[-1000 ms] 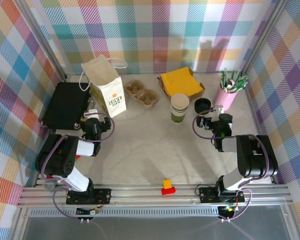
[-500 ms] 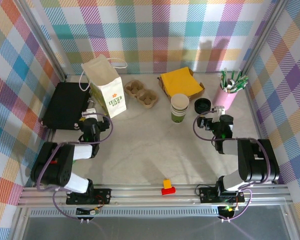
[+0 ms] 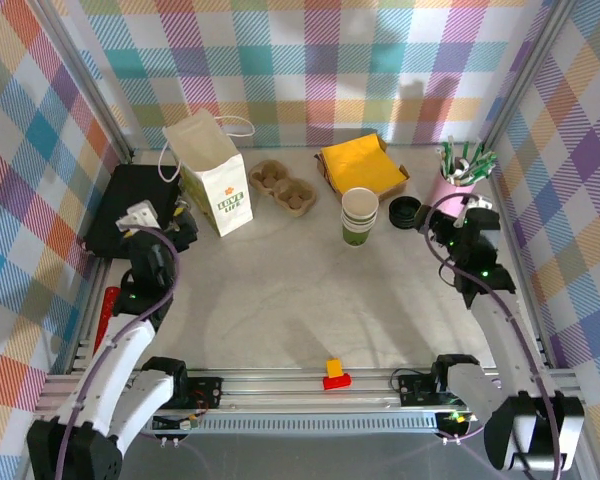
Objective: Pack the takeout coffee
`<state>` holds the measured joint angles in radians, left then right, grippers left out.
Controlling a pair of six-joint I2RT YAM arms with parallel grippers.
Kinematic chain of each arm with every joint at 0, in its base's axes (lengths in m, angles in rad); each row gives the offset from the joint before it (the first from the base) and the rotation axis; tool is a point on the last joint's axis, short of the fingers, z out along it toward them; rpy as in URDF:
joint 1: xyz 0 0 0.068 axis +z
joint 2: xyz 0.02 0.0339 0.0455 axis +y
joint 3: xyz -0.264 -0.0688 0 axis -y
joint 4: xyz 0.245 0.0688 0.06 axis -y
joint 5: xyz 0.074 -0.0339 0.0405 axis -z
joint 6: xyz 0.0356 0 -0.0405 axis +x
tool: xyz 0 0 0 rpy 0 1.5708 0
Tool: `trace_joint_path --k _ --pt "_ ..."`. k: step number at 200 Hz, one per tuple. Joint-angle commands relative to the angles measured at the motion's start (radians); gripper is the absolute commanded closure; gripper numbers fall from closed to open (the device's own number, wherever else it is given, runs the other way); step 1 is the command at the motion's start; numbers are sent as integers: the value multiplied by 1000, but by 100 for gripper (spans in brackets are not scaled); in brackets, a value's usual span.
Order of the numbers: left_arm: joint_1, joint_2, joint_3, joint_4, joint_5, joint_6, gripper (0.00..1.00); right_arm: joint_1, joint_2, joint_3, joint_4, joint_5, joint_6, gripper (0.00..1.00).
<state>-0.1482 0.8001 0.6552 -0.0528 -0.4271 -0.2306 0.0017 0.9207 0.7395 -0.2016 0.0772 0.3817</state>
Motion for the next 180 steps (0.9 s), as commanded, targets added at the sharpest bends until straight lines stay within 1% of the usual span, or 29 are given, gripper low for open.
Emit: trace_joint_path --k 1,13,22,35,53,68,78,99,109,127,145,180 --pt "-8 14 189 -452 20 -112 0 3 -13 120 -387 -103 141 1" --pt "-8 46 281 -570 77 -118 0 3 15 199 -477 -180 155 1" --pt "-8 65 339 -645 117 -156 0 9 49 259 -542 -225 175 1" --pt "-8 85 398 -714 248 -159 0 37 109 345 -623 -260 182 1" --pt "-8 115 468 -830 321 -174 0 127 207 475 -733 -204 187 1" --pt "-10 123 498 -884 400 -163 0 224 291 584 -804 -114 192 1" --pt "-10 121 509 -907 457 -153 0 271 350 642 -827 -83 193 1" --pt "-11 113 513 -933 597 -134 0 319 471 750 -851 -64 188 0" --pt "-11 109 511 -939 651 -124 0 337 528 798 -870 -28 187 0" --pt "-13 97 501 -941 702 -132 0 354 621 889 -900 22 173 0" --pt "-13 86 485 -928 737 -139 0 355 696 952 -900 31 159 1" --pt "-15 70 463 -903 760 -137 0 355 811 1028 -880 56 127 16"
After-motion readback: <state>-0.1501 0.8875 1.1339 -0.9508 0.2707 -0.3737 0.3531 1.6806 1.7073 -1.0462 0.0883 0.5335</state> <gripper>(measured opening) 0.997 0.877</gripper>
